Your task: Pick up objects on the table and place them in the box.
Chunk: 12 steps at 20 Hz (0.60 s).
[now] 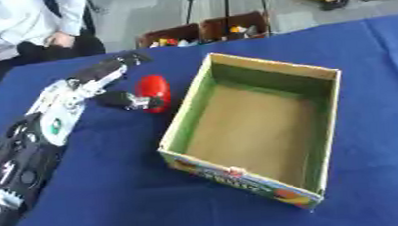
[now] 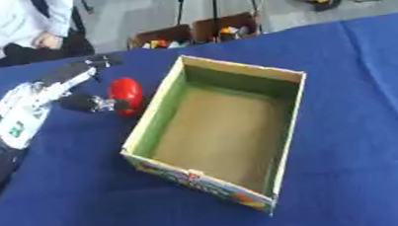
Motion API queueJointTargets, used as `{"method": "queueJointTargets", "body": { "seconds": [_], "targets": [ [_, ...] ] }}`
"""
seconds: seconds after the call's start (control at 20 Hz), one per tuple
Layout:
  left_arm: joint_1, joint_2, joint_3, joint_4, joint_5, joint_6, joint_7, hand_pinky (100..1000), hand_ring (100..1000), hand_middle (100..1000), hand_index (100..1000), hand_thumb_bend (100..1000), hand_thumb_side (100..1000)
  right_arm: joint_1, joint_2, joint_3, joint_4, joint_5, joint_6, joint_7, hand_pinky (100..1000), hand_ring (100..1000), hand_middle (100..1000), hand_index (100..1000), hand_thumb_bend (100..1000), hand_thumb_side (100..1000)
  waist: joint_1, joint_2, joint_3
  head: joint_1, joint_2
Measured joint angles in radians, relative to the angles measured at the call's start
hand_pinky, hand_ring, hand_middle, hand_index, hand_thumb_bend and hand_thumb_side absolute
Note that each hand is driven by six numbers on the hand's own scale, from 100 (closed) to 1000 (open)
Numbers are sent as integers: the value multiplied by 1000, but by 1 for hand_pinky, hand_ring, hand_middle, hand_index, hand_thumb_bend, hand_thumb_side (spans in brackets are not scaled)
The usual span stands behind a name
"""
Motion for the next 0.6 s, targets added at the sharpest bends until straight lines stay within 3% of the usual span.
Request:
{"method": "queueJointTargets", "body": {
  "seconds": [0.15,0.35,0.6],
  "targets": [
    [-1,-3,6,14,-3,10,-12,675,950,975,1000,743,843,-1,1,2,0,0,3,7,771,848,635,801,100,896,2,8,0,5,-2],
    [-1,-3,15,19,-5,15,-32,773,999,983,1000,743,840,-8,8,8,0,0,7,16,773,850,633,801,100,902,7,15,-7,13,-9],
    [-1,-2,26,29,-18,16,-38,771,997,997,1000,750,829,-9,11,8,0,0,9,22,774,852,633,801,100,907,10,24,-11,19,-17]
  ]
}}
